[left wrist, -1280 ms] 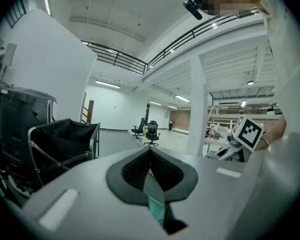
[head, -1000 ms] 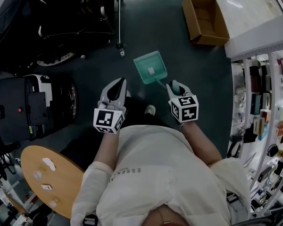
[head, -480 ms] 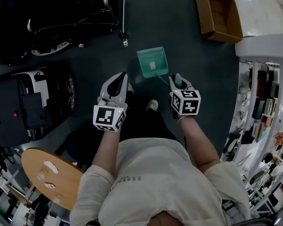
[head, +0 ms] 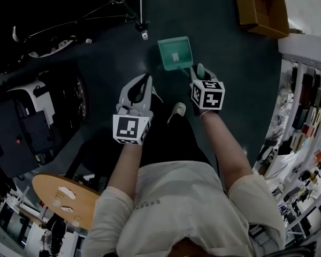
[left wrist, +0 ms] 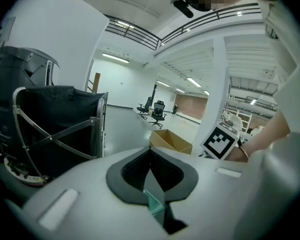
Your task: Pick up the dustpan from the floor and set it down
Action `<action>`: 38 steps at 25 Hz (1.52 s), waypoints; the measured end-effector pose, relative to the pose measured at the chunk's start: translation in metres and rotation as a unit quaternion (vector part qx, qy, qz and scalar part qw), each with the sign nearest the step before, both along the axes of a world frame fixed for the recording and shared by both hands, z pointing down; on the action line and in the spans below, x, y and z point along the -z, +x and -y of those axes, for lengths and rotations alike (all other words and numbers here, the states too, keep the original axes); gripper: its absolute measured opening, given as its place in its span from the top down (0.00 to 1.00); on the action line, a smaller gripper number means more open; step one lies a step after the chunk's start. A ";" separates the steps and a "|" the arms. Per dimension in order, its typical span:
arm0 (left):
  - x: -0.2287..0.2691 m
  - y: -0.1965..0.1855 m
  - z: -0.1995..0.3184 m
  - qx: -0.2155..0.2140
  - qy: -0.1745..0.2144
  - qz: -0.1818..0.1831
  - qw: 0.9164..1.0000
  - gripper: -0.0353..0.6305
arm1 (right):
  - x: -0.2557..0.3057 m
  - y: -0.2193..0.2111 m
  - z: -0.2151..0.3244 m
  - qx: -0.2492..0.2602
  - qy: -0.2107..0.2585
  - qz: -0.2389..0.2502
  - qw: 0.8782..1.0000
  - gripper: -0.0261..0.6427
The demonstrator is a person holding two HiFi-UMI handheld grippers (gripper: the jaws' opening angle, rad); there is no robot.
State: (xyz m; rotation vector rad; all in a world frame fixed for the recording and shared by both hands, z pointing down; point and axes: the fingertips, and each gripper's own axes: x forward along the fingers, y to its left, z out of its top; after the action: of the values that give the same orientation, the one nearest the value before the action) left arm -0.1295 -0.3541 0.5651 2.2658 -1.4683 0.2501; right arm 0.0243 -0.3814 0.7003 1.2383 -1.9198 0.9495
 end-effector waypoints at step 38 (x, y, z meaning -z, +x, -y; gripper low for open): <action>0.161 0.036 -0.043 0.026 0.110 -0.023 0.993 0.92 | 0.252 0.006 -0.054 0.036 0.290 0.080 0.953 0.97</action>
State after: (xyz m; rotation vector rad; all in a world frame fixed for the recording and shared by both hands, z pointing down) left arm -0.0931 -0.3106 0.4038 2.3805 -1.5982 0.0210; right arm 0.0299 -0.3274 0.4486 1.4240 -2.4634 0.4620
